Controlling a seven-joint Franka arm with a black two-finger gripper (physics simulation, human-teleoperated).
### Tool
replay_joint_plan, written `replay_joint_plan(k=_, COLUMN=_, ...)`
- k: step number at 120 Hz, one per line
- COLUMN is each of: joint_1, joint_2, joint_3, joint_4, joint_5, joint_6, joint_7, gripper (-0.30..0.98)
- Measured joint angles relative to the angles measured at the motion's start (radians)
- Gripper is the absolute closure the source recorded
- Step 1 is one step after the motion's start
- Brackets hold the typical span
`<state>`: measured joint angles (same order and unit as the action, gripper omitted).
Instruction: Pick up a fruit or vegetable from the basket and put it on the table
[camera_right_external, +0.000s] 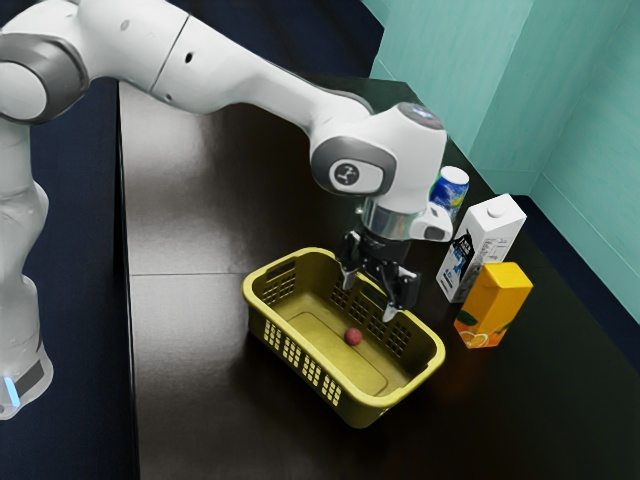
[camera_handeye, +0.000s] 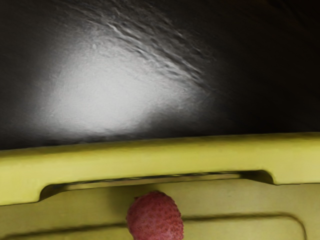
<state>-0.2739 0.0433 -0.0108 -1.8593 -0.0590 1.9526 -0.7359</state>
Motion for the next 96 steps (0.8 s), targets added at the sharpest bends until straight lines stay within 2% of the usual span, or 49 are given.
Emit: replay_joint_plan(k=96, joint_1=-0.001, joint_2=-0.008, joint_3=-0.012, joint_4=-0.134, joint_5=-0.007, joint_6=0.128, joint_7=-0.058, gripper=0.00)
